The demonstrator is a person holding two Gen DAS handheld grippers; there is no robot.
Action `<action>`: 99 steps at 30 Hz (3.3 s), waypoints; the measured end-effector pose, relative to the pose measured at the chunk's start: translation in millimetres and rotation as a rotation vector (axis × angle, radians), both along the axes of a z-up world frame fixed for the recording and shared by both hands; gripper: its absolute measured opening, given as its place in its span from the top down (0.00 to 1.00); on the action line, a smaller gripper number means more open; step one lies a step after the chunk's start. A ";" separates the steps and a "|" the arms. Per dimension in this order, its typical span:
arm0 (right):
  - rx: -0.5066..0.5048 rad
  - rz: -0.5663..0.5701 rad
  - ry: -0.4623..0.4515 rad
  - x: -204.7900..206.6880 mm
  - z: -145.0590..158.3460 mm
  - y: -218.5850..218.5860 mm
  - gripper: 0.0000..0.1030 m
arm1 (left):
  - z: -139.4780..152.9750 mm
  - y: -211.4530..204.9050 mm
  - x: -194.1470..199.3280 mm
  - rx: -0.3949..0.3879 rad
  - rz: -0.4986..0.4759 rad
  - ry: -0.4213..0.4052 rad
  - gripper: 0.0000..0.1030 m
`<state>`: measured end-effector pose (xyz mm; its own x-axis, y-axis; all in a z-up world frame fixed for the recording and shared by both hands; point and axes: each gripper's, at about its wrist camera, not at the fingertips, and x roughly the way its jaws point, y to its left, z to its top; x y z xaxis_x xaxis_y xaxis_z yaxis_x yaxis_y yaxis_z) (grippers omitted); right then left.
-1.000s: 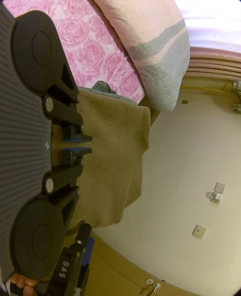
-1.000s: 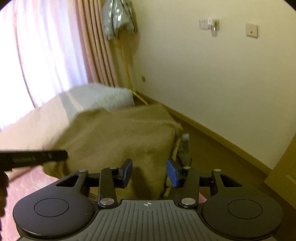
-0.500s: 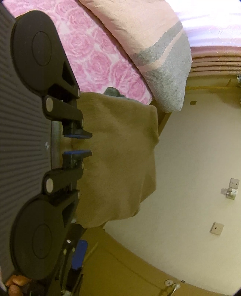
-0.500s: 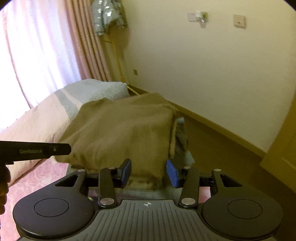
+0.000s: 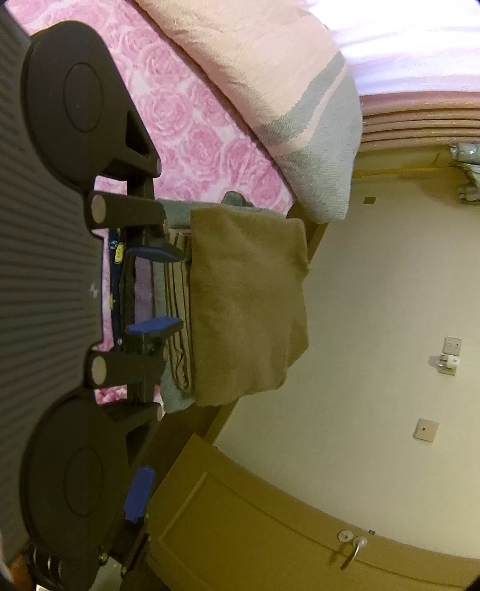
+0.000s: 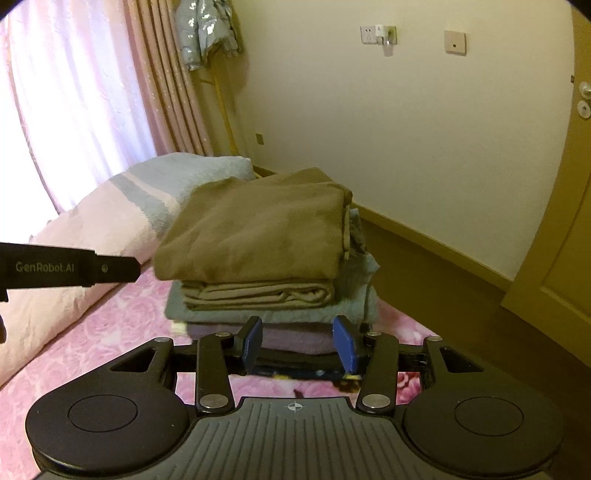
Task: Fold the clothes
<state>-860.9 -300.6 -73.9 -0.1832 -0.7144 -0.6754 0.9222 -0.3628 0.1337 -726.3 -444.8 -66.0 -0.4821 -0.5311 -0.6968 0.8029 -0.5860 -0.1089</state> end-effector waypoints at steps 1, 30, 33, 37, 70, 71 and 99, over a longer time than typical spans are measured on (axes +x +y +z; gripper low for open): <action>-0.003 0.001 0.007 5.0 2.9 5.7 0.55 | 3.9 5.1 4.6 -0.005 0.001 0.000 0.69; -0.032 -0.176 -0.050 125.2 55.7 124.1 0.55 | 30.5 128.2 111.1 0.004 -0.041 -0.136 0.48; -0.011 -0.177 -0.057 129.8 55.3 126.6 0.55 | 25.0 130.9 113.9 0.038 -0.037 -0.160 0.48; 0.013 -0.177 -0.067 133.6 54.9 128.4 0.55 | 23.3 130.7 114.5 0.057 -0.024 -0.166 0.47; 0.199 -0.080 -0.095 62.9 -0.4 83.0 0.55 | -36.2 107.2 50.9 0.111 0.100 -0.201 0.44; 0.202 -0.081 -0.095 61.7 -1.8 81.7 0.55 | -37.2 106.1 49.6 0.112 0.101 -0.202 0.44; 0.258 -0.124 -0.113 40.9 -30.1 43.9 0.55 | -54.1 64.5 21.7 0.140 0.069 -0.226 0.44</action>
<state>-820.0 -256.8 -104.0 -0.1712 -0.4940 -0.8524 0.8535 -0.5066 0.1222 -704.7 -380.3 -120.1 -0.2727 -0.4480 -0.8514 0.8534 -0.5213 0.0010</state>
